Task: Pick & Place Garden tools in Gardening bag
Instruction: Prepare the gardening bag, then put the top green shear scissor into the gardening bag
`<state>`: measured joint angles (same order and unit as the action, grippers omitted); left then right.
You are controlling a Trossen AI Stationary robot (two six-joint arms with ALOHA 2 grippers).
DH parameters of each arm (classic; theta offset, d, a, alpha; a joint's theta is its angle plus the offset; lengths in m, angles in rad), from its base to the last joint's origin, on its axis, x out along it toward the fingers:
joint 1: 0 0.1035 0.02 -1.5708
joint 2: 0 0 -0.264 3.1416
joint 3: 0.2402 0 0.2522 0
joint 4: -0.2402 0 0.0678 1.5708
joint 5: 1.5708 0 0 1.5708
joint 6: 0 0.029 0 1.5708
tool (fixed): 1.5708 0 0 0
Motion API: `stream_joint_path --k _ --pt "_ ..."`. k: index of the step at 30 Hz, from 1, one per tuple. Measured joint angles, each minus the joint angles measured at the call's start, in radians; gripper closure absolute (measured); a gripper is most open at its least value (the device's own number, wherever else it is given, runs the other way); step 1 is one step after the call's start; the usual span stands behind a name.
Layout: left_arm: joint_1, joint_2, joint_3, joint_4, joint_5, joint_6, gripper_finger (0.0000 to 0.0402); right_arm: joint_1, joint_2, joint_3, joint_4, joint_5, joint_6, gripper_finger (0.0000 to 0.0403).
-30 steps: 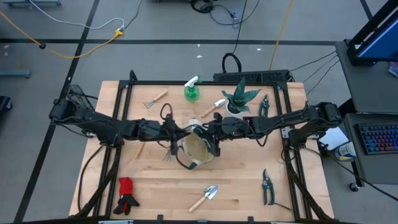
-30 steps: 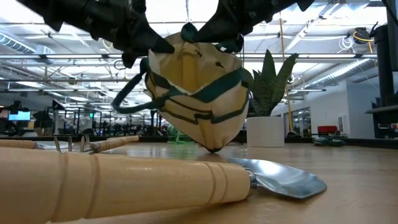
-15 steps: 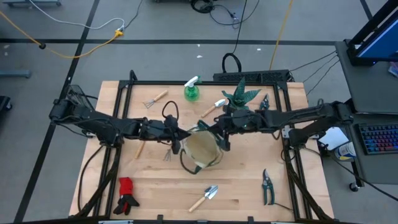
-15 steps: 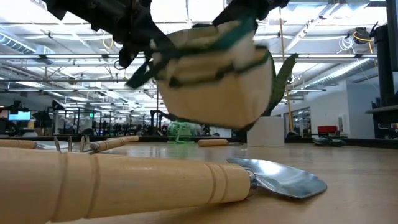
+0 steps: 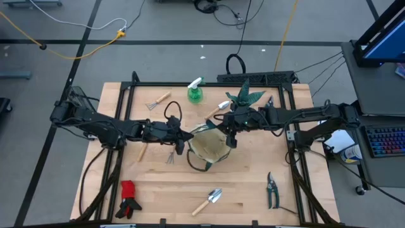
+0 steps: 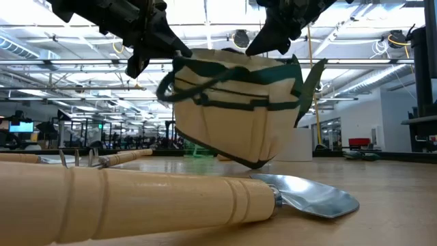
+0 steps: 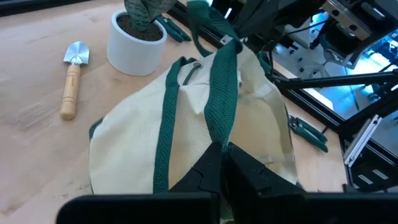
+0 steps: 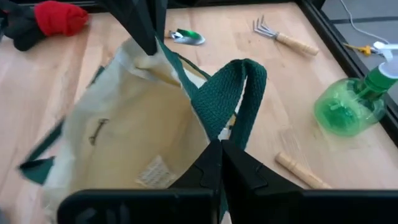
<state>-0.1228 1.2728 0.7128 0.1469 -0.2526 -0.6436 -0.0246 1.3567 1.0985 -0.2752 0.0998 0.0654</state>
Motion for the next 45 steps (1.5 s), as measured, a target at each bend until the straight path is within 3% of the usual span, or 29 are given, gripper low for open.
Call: stream_joint_path --k 16,34,45 --pt "0.012 0.0 0.0 -0.025 0.0 0.01 0.0365 -0.009 0.034 -0.001 -0.022 0.0 -0.08 0.0395" --pt "0.012 0.0 -0.001 -0.02 -0.003 0.279 0.0364 0.048 0.025 0.0 -0.061 -0.001 -0.089 0.0263" --pt "0.039 0.001 -0.002 -0.022 -0.018 0.281 0.0364 0.1 0.008 0.0 -0.06 0.002 -0.105 0.0241"
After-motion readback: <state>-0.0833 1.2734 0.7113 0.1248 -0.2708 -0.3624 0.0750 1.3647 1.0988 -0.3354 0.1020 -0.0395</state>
